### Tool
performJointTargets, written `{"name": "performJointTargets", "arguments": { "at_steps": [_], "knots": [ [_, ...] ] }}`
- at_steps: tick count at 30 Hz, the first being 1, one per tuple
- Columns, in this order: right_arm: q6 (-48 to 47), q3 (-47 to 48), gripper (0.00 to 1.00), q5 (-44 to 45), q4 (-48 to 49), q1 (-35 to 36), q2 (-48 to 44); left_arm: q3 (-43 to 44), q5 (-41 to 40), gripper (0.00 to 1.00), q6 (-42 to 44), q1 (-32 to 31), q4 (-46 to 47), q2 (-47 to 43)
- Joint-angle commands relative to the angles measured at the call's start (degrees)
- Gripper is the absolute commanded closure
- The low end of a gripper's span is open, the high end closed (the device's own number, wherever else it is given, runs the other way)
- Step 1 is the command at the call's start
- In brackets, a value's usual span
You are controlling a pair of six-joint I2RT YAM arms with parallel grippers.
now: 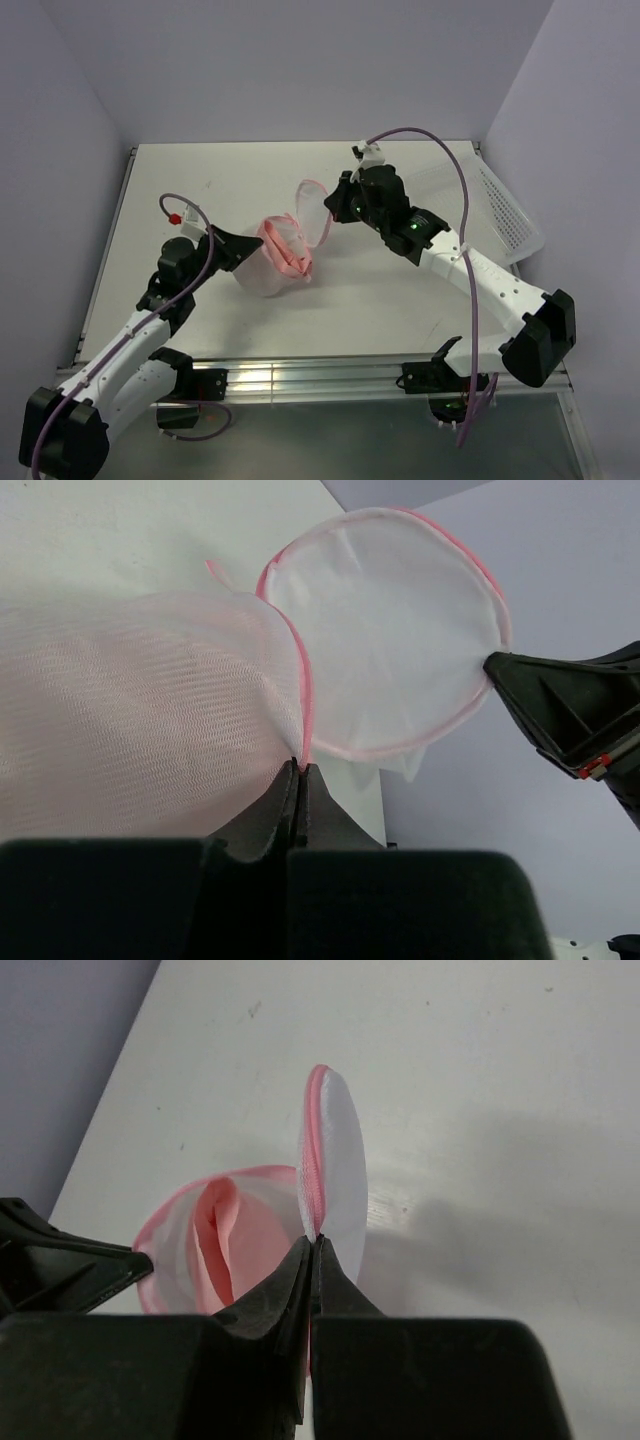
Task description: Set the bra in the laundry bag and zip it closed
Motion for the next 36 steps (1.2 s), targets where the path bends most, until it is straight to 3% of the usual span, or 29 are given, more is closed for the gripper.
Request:
{"name": "performJointTargets", "arguments": {
  "at_steps": [1, 5, 9, 11, 13, 17, 18, 20, 24, 26, 29, 32, 36],
  "knots": [
    [-0.88, 3.49, 1.00, -0.06, 3.73, 0.48, -2.29, 1.99, -2.19, 1.00, 2.85, 0.30, -4.13, 0.67],
    [-3.78, 12.63, 1.00, 3.55, -7.85, -0.40, 5.72, 0.14, 2.19, 1.00, 1.02, 0.48, 1.22, 7.45],
    [-2.82, 9.74, 1.00, 0.83, -5.93, 0.48, -5.14, 2.06, -1.20, 1.00, 3.19, 0.30, -3.32, 0.28],
    [-2.91, 12.38, 1.00, 0.65, -7.43, 1.09, -7.01, 3.65, -3.50, 1.00, 5.05, 0.30, -8.42, -0.80],
    [-2.29, 12.74, 1.00, -1.18, -6.22, 1.53, -7.11, 2.08, -5.26, 1.00, 5.67, 0.39, -7.75, 0.85],
    [-1.42, 17.64, 1.00, -2.16, -5.33, -0.91, 6.57, -2.23, -0.10, 1.00, 2.34, 0.39, 1.20, 9.99],
    [-1.59, 20.36, 1.00, -1.55, -7.59, -1.71, 12.43, -3.11, 1.05, 1.00, 0.68, 0.13, 2.80, 9.48],
    [-2.37, 20.21, 1.00, -0.41, -8.76, -2.33, 13.81, -3.12, -1.47, 1.00, 1.01, -2.24, -1.29, 5.46],
    [-0.27, 12.56, 1.00, -1.63, -2.00, -2.07, 5.39, -3.11, -4.39, 1.00, 0.14, -3.74, -7.29, -5.89],
    [-0.97, 15.01, 1.00, -2.16, -3.21, -2.07, 7.55, -3.73, -6.14, 1.00, 1.18, -3.57, -8.43, -4.51],
    [-2.55, 21.97, 1.00, -0.76, -12.43, -1.46, 15.74, -6.10, -0.45, 1.00, -3.80, -5.57, -1.96, -1.86],
    [-0.28, 12.15, 1.00, -1.45, -1.42, -1.10, 8.74, -7.24, -4.82, 1.00, -5.31, -8.58, -4.13, -6.67],
    [-1.32, 17.04, 1.00, -1.28, -6.11, -1.19, 14.59, -7.51, -5.45, 1.00, -4.53, -8.58, -6.41, -6.61]
  ]
}}
